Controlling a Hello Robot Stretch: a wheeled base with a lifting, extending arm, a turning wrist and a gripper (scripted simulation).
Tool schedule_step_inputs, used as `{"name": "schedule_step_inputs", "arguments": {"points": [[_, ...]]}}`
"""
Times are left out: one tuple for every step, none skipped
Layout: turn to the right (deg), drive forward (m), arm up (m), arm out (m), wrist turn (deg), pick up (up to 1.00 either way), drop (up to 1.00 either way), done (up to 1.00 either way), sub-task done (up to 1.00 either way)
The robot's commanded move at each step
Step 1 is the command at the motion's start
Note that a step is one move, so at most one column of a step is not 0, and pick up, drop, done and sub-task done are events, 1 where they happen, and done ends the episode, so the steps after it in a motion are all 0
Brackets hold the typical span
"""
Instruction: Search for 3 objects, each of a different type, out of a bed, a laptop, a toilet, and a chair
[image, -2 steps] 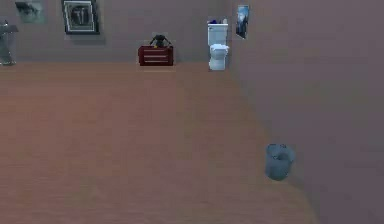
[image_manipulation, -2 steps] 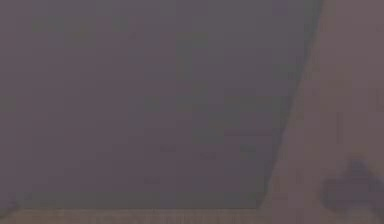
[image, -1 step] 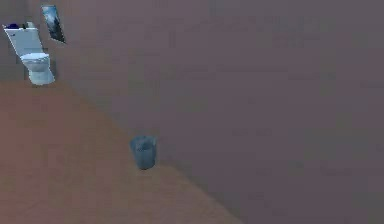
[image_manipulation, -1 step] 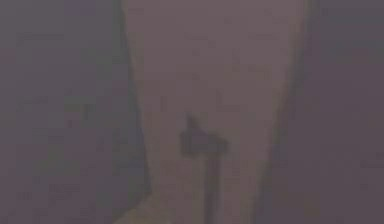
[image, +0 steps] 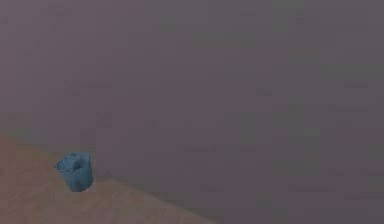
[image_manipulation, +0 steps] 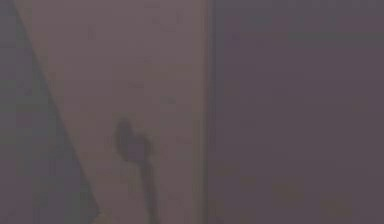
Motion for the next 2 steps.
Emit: {"name": "schedule_step_inputs", "arguments": {"points": [[0.0,0.1,0.0,0.0,0.0,0.0,0.0,0.0,0.0],[-45.0,0.0,0.0,0.0,0.0,0.0,0.0,0.0,0.0]]}}
